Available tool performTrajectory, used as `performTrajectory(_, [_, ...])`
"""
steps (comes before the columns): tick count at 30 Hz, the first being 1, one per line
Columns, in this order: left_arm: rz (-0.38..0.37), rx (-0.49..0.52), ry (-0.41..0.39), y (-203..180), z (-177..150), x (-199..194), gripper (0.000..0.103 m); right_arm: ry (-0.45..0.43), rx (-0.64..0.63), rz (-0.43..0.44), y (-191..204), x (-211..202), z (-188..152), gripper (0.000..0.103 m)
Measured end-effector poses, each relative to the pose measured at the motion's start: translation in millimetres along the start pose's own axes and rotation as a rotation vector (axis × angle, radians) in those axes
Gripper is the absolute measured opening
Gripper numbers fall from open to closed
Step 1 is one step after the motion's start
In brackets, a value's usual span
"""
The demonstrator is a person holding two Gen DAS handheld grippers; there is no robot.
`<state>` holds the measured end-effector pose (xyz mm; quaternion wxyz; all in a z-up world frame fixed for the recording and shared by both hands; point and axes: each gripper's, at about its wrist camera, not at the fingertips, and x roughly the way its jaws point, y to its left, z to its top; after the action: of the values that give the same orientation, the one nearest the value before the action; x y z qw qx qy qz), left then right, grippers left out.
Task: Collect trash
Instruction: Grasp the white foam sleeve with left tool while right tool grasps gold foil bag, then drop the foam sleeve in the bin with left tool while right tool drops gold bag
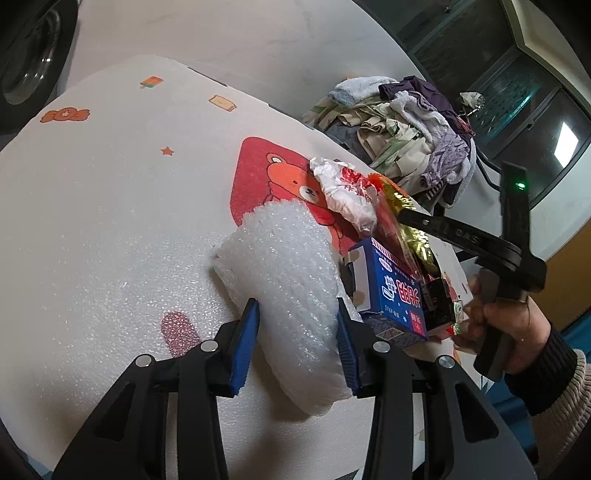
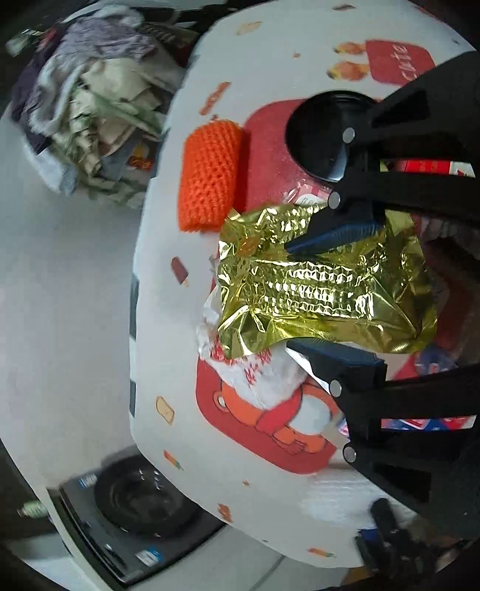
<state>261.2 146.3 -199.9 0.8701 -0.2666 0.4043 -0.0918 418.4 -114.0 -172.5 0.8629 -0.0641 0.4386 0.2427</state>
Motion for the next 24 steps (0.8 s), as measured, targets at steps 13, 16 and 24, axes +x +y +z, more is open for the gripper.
performTrajectory(13, [0.005,0.065,-0.028,-24,1,-27,0.026,-0.185,-0.08,0.03,9,-96,-35,0.045])
performTrajectory(16, [0.005,0.125,-0.05,-39,-2,-43,0.025,-0.22,-0.082,0.034,12,-119,-55,0.045])
performTrajectory(24, [-0.015,0.314,-0.032,-85,-36,-90,0.025,-0.291,-0.084,0.075,24,-179,-107,0.045])
